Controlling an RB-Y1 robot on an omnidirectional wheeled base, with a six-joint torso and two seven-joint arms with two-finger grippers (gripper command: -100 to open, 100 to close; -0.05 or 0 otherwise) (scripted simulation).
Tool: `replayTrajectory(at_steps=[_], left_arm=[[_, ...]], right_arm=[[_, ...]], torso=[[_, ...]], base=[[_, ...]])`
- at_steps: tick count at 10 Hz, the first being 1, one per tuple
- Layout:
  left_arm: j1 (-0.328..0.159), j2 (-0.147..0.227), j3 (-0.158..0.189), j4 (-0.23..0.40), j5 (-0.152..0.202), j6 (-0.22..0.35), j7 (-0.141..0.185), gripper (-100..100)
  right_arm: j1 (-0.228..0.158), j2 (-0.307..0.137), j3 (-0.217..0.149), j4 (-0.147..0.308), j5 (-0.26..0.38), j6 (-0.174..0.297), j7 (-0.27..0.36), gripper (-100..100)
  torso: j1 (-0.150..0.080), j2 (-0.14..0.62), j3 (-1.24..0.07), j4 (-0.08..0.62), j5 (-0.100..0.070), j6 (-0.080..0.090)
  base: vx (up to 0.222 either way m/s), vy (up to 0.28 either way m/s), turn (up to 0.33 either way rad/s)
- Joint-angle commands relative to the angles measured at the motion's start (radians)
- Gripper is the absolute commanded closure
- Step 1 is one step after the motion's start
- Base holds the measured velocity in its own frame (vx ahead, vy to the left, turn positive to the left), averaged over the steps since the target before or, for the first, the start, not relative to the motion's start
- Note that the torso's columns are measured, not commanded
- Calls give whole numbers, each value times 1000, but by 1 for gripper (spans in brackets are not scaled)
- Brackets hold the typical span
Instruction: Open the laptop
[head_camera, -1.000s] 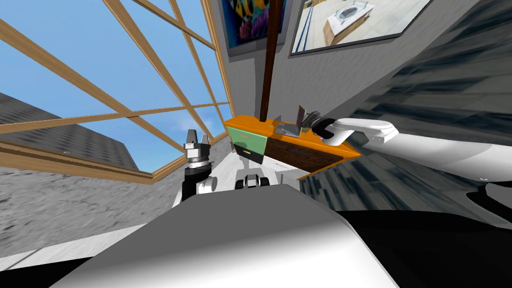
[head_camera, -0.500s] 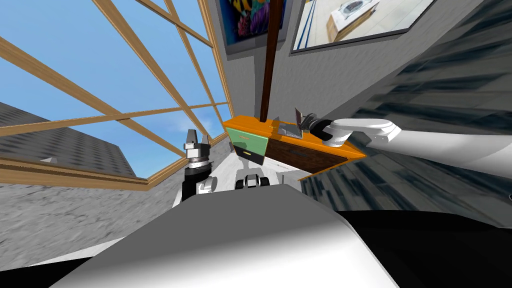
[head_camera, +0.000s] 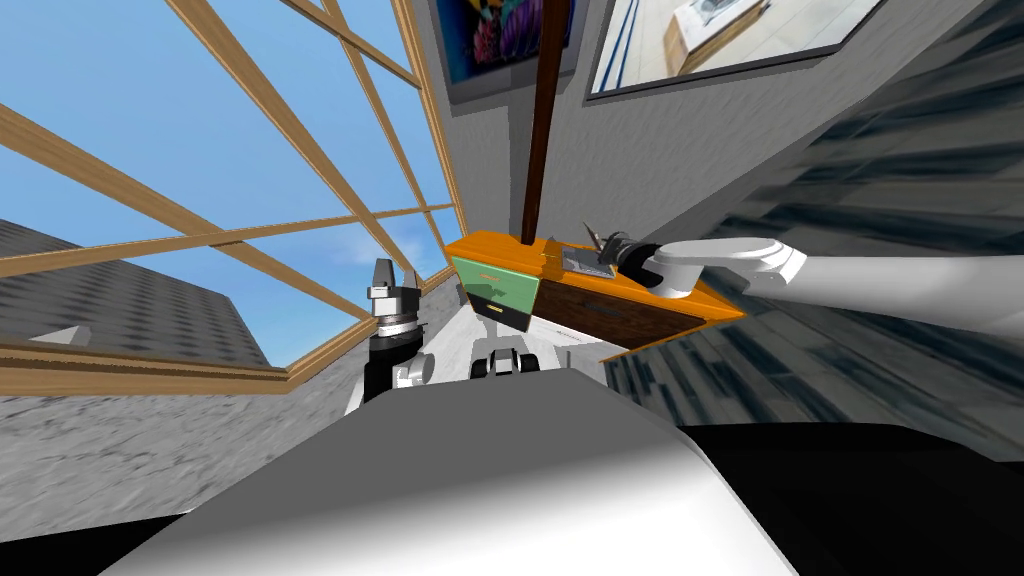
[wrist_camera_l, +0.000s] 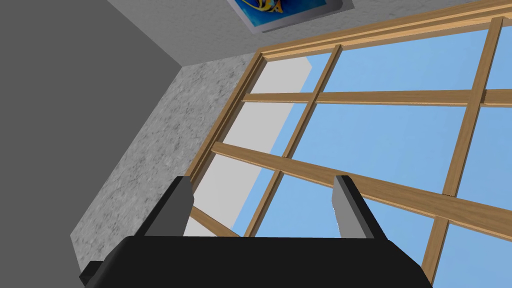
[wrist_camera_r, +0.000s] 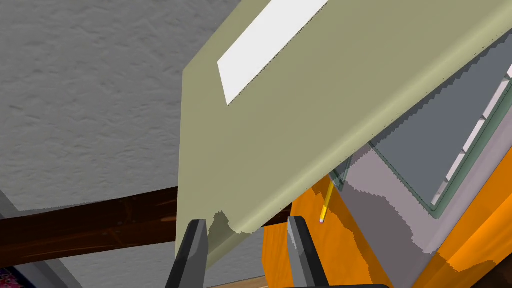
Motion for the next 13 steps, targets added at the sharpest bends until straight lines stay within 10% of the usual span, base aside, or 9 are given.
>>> replayTrajectory(at_steps=[1, 5, 6, 13], left_arm=[[0, 0, 0, 0, 0, 0, 0, 0], [0, 0, 0, 0, 0, 0, 0, 0], [0, 0, 0, 0, 0, 0, 0, 0], [0, 0, 0, 0, 0, 0, 0, 0]], right_arm=[[2, -27, 14, -26, -10, 24, 48, 100], [36, -92, 72, -61, 23, 73, 80, 100], [4, -126, 59, -62, -14, 42, 48, -100], [-43, -249, 26, -85, -127, -1, 33, -100]], torso=[[-1, 1, 1, 1, 0, 0], [-1, 2, 1, 1, 0, 0], [-1, 1, 1, -1, -1, 0], [-2, -3, -2, -2, -2, 0]], base=[[36, 29, -13], [44, 35, 7], [28, 10, -45], [13, -20, -61]])
